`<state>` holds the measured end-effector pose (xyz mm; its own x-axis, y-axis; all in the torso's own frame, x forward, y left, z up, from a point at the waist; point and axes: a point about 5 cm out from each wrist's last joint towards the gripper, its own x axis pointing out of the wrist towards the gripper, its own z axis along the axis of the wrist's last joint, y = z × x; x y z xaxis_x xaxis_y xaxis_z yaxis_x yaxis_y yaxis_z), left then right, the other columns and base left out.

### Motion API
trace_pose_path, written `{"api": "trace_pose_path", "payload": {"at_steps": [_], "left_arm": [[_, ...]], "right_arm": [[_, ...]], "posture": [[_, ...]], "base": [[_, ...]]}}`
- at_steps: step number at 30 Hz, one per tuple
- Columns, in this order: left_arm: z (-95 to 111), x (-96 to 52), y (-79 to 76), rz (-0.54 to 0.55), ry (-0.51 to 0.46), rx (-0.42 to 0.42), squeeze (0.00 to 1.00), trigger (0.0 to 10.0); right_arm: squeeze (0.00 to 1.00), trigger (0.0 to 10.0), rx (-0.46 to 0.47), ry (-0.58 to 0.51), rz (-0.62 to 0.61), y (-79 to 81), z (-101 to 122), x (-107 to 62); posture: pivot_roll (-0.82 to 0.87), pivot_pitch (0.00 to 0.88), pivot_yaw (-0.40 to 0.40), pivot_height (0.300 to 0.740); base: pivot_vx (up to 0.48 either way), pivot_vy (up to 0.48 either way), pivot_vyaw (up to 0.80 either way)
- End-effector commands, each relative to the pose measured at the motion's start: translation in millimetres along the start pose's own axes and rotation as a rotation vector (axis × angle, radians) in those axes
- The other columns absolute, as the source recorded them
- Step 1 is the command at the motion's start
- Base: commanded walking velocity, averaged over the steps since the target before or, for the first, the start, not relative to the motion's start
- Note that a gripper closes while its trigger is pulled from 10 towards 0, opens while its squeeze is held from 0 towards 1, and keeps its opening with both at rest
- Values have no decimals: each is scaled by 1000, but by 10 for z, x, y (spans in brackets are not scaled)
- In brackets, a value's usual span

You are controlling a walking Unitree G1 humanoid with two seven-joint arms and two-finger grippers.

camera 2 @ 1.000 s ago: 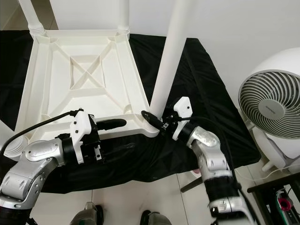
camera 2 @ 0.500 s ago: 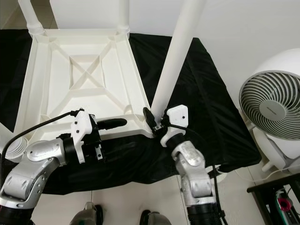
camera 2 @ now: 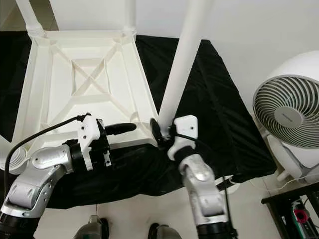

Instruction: Building children table

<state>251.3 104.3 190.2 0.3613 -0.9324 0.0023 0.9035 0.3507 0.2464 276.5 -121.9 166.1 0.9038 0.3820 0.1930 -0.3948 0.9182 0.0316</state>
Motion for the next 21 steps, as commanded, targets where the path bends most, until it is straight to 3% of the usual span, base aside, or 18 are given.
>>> {"api": "trace_pose_path", "payload": {"at_steps": [1,2,3,11,13,17,21], "left_arm": [[-22,8,43,113,-1,-1,0,10000],[-24,11,46,116,-3,-3,0,10000],[-51,24,58,146,-8,-12,0,10000],[-122,60,76,225,-14,-30,0,10000],[-122,60,76,225,-14,-30,0,10000],[-127,94,63,251,-30,-42,0,10000],[-133,97,60,258,-32,-44,0,10000]], "right_arm": [[1000,10000,16,11,-10,-33,-9,-22],[1000,10000,10,9,2,-43,2,-18],[0,10000,-10,17,71,-101,16,-5],[0,10000,-54,36,331,-179,66,6],[0,10000,-54,36,331,-179,66,6],[0,10000,-110,53,459,-216,84,28],[0,10000,-132,55,470,-264,88,57]], "posture": [[103,140,-103,740],[103,140,-103,740],[106,128,-103,740],[114,127,-105,740],[114,127,-105,740],[118,128,-107,740],[121,128,-108,740]], "base": [[0,0,0],[0,0,0],[0,0,0],[0,0,0],[0,0,0],[0,0,0],[0,0,0]]}}
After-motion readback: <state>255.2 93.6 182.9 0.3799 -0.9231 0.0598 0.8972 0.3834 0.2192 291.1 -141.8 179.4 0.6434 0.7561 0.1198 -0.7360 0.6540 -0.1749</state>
